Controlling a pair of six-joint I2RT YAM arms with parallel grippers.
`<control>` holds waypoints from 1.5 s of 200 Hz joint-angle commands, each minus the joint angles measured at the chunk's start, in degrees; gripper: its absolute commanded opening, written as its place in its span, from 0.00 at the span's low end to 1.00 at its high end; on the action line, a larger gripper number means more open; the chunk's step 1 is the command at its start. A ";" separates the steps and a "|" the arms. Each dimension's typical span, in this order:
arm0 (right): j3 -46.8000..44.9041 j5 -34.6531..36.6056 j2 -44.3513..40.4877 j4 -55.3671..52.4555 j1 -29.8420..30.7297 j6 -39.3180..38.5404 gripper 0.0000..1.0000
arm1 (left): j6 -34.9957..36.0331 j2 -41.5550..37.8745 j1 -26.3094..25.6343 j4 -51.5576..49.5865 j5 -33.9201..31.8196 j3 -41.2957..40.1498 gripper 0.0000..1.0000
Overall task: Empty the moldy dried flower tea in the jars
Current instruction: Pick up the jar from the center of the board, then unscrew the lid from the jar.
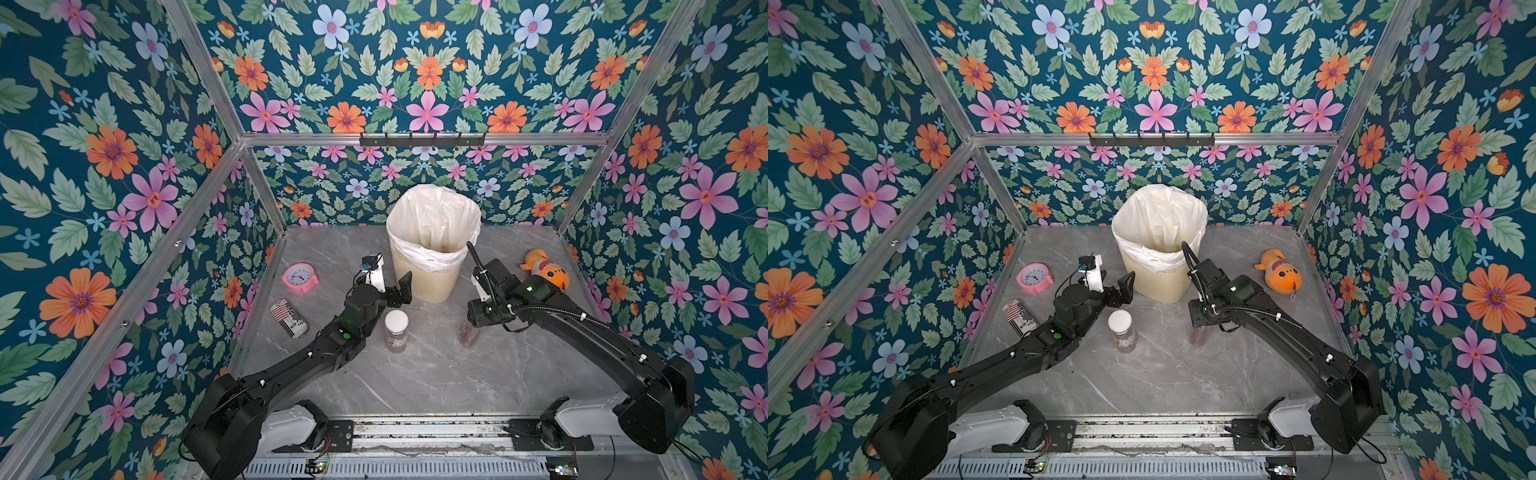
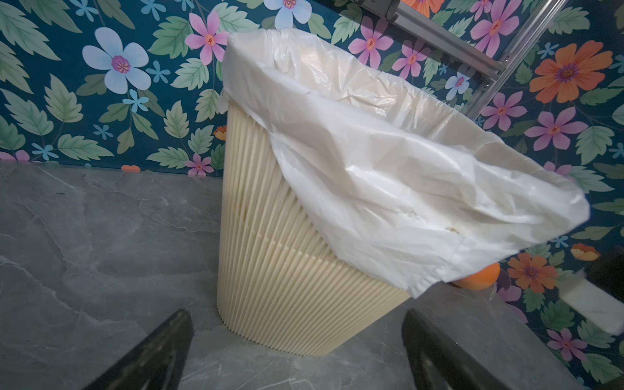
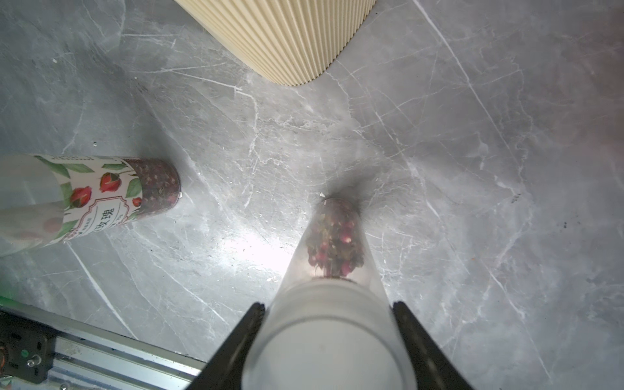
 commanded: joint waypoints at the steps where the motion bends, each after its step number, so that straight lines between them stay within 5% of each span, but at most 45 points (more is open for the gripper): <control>1: 0.48 1.08 -1.31 -1.83 0.04 -0.28 0.54 | 2.39 0.59 -0.04 -0.37 6.20 0.96 0.99; 89: 1.02 -12.81 -10.41 -3.28 -8.18 -5.99 0.50 | 16.47 6.66 -3.78 1.99 39.24 5.06 1.00; 131: 1.76 -16.18 -11.73 -2.80 -8.87 -6.14 0.50 | 25.96 14.24 -11.29 0.42 38.84 9.09 0.99; 180: 1.01 -19.96 -12.19 -1.35 -8.90 -4.83 0.50 | 29.28 20.22 -15.11 4.38 36.08 11.86 0.98; 300: 0.71 -22.64 -11.67 -0.68 -8.92 -4.18 0.50 | 36.54 21.82 -17.04 4.04 32.43 12.39 0.68</control>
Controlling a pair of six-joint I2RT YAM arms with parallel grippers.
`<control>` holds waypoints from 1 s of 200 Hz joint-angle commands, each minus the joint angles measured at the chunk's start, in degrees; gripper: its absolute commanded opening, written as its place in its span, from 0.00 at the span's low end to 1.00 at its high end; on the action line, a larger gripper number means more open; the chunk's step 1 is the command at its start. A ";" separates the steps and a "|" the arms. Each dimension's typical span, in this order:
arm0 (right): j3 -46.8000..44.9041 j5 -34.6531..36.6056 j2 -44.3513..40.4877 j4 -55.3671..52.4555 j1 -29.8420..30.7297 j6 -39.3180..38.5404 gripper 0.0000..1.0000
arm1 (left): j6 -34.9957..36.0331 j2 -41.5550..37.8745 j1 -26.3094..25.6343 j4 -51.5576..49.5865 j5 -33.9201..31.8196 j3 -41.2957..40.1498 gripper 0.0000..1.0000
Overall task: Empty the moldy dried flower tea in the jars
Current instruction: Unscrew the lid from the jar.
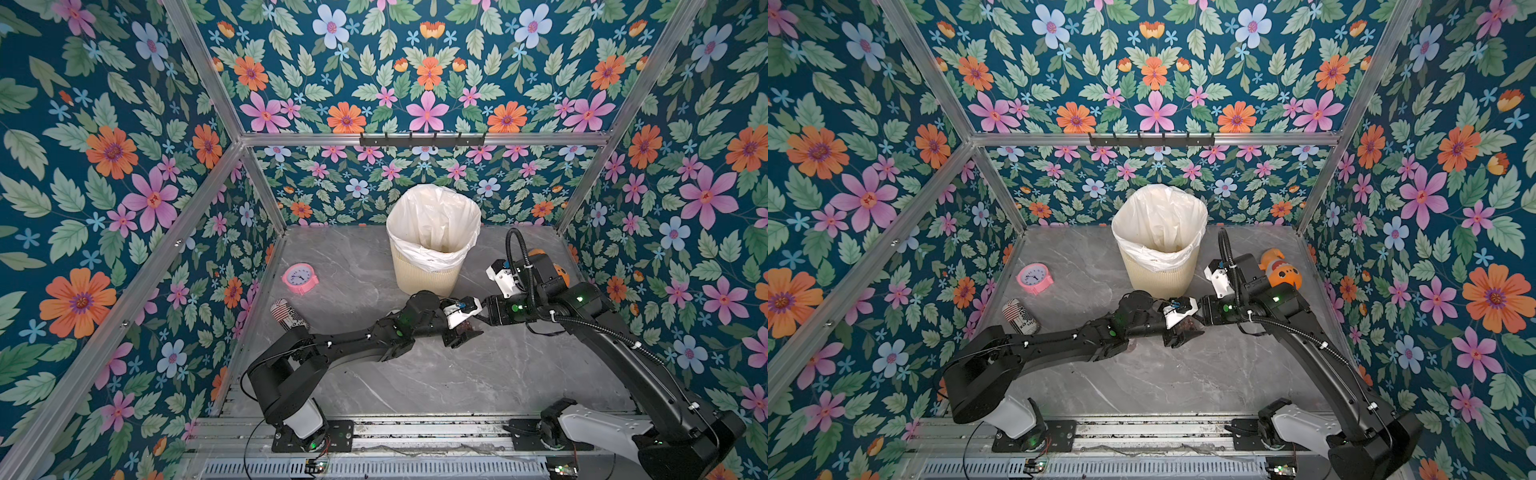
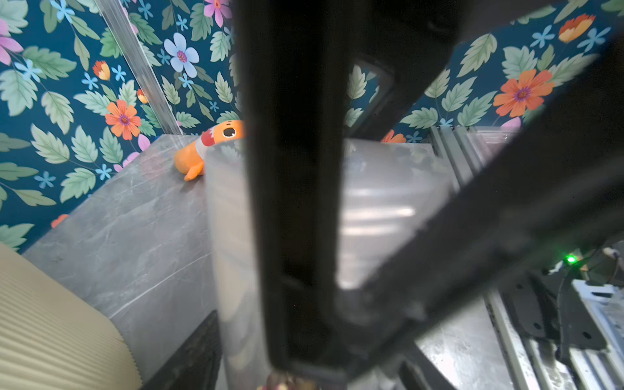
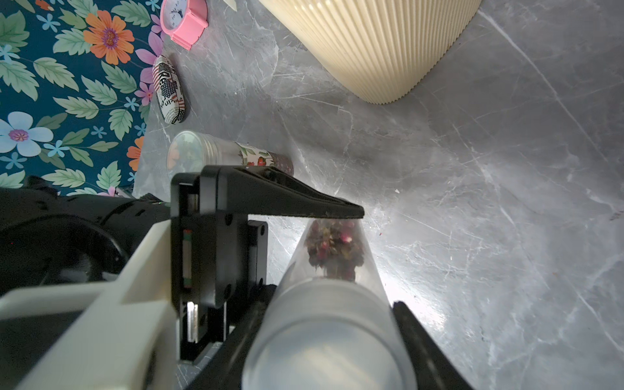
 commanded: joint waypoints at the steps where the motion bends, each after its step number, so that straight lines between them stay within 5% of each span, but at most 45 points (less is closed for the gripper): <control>1: 0.40 -0.30 0.07 -0.30 -0.01 -0.07 0.50 | 2.61 -0.66 -0.15 1.83 -0.92 -0.63 0.67; 80: -0.34 -2.57 0.42 0.98 -0.24 -0.02 0.50 | 3.26 -0.78 -0.71 1.06 0.09 -1.18 0.52; 130: 0.29 -1.51 -0.06 -0.76 -0.33 -1.10 0.75 | 2.82 -0.15 -0.70 1.25 -0.76 -1.00 0.51; 200: -0.03 -3.54 -0.02 -0.71 -2.44 -2.35 0.66 | 3.59 0.22 -0.73 1.01 -3.37 -1.78 0.51</control>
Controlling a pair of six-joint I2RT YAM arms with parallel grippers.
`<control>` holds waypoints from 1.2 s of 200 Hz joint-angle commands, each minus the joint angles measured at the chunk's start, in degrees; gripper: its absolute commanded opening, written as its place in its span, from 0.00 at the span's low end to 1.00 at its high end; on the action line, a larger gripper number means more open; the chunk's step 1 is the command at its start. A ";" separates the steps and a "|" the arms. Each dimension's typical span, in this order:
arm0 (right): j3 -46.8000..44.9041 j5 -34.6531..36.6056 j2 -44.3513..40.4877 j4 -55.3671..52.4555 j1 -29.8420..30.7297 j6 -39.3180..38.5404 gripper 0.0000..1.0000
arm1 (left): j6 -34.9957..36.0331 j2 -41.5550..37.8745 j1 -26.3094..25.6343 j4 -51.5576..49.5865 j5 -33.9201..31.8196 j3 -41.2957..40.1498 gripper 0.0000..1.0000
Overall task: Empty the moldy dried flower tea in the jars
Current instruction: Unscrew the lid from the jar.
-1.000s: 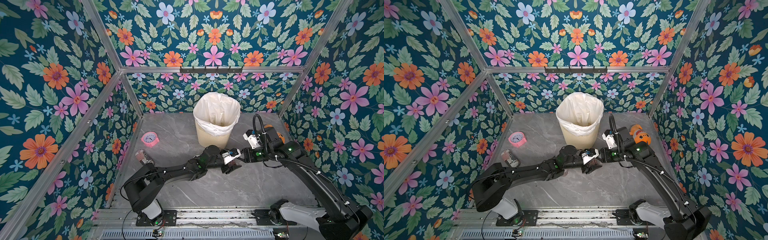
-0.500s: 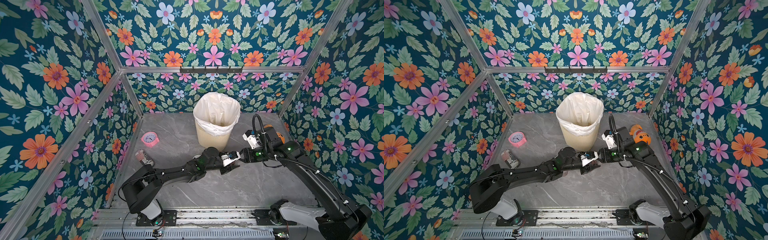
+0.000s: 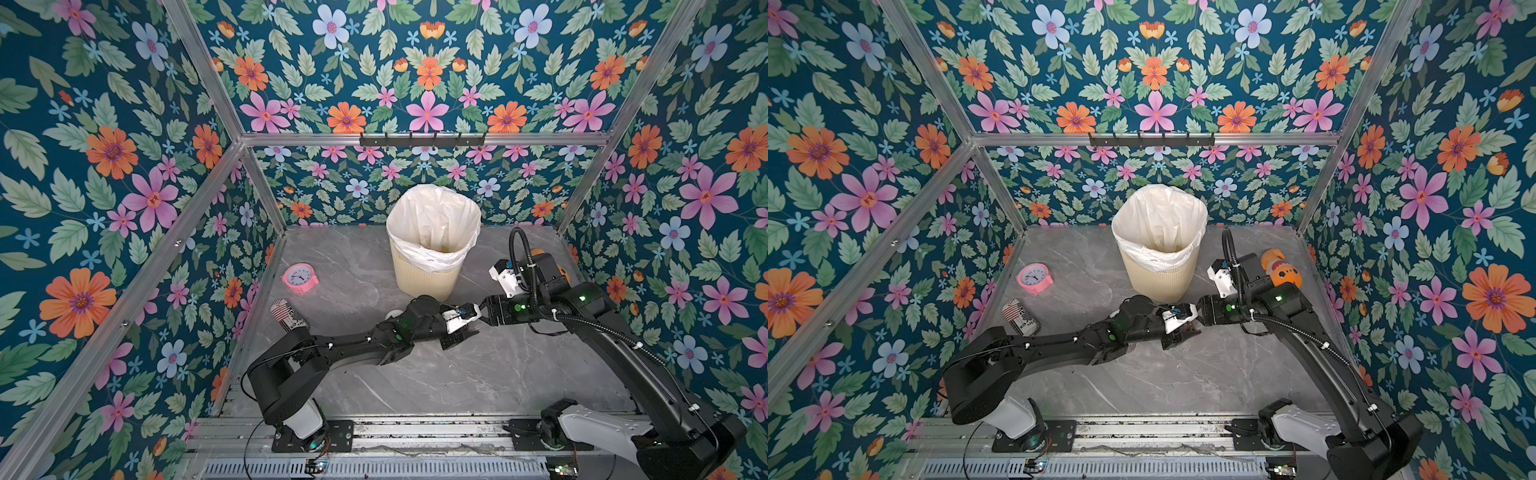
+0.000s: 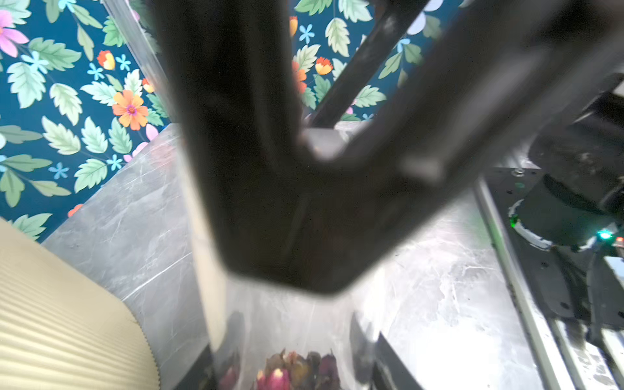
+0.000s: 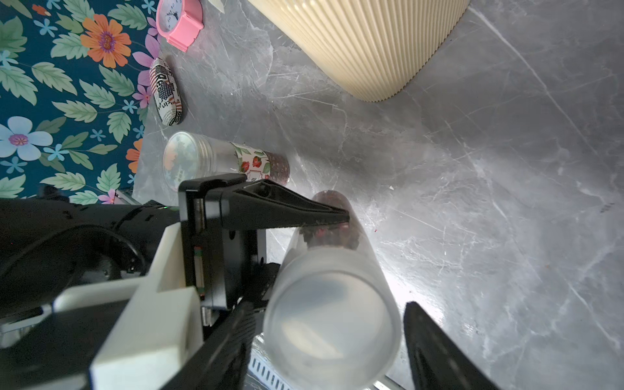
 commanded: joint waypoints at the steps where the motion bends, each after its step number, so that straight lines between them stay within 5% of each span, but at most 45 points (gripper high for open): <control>1: 0.03 -2.27 0.37 0.28 -0.04 -1.46 0.66 | 0.73 0.00 0.04 1.35 0.19 -0.12 0.51; 58: -1.48 -5.73 -0.21 0.24 -0.15 -5.54 0.51 | 0.38 -2.04 0.02 -0.55 4.47 0.35 0.51; 139: -10.74 -13.79 -10.82 3.21 -0.04 -26.81 0.48 | 1.19 -4.83 0.03 -9.96 15.65 3.20 0.51; 163: -15.17 -15.32 -15.95 7.76 0.19 -30.00 0.55 | 2.89 -4.67 0.10 -12.90 15.52 4.18 0.51; 177: -15.09 -14.06 -16.57 8.93 0.13 -27.11 0.75 | 3.32 -4.79 0.02 -12.46 13.95 3.80 0.51; 191: -13.10 -12.47 -14.86 7.77 0.11 -23.67 0.84 | 3.04 -4.71 0.00 -10.58 12.35 3.22 0.51; 240: -9.31 -10.78 -7.84 6.52 -0.50 -12.74 0.82 | 1.79 -3.36 0.04 -5.84 4.62 2.31 0.52</control>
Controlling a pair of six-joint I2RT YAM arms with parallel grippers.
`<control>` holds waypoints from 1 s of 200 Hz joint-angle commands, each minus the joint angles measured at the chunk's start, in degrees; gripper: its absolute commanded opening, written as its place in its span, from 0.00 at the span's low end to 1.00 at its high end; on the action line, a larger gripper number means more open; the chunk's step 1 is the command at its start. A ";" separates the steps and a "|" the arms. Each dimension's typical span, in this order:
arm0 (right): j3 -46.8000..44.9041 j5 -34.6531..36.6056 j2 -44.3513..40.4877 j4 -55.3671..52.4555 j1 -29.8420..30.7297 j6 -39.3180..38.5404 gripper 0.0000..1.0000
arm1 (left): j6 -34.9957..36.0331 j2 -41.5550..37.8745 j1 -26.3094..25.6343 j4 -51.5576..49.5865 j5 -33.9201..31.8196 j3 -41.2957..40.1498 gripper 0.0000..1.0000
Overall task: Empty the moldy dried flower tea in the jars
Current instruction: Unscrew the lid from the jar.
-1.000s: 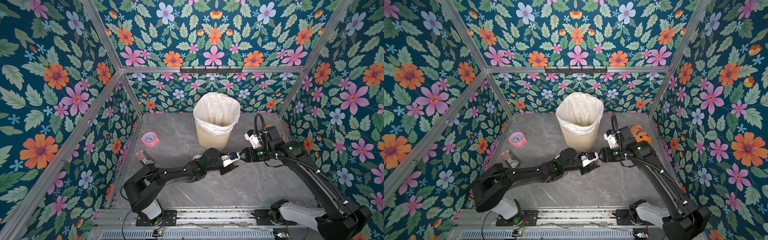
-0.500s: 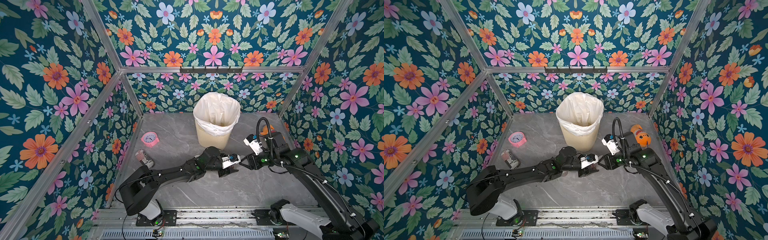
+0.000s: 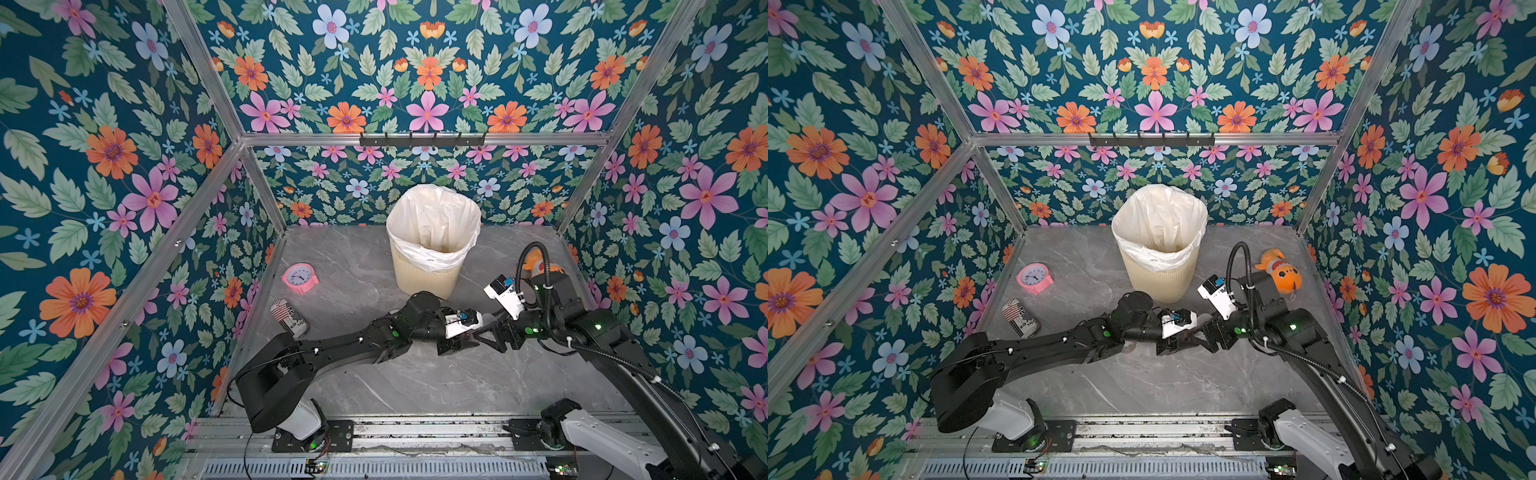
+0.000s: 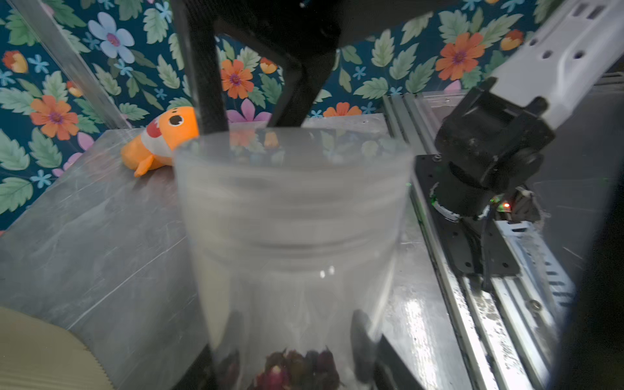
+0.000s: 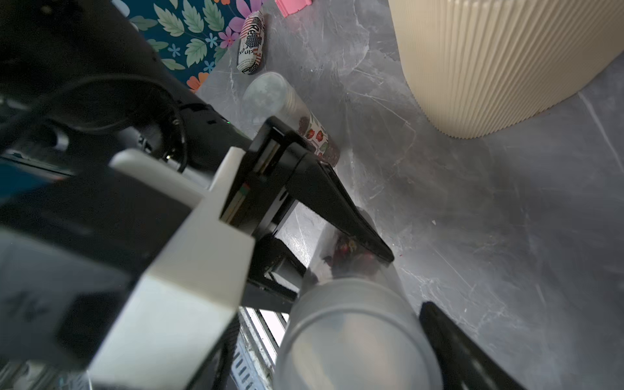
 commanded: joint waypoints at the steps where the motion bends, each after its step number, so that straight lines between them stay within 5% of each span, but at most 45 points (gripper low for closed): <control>1: 0.62 0.79 0.60 0.10 -0.42 6.37 0.82 | -0.44 0.17 -0.01 4.66 -4.37 -0.28 0.52; 57: 6.10 2.52 6.26 -3.72 -4.30 11.22 0.75 | -0.36 0.51 0.03 6.09 -12.85 -1.08 0.52; 120: 10.54 1.52 12.08 -4.66 -4.41 13.83 0.67 | -0.36 2.21 -0.03 4.35 -14.82 0.68 0.52; 200: 9.46 -2.88 9.35 -7.54 -4.41 3.14 0.51 | 0.42 1.09 0.03 -1.30 -4.39 2.79 0.52</control>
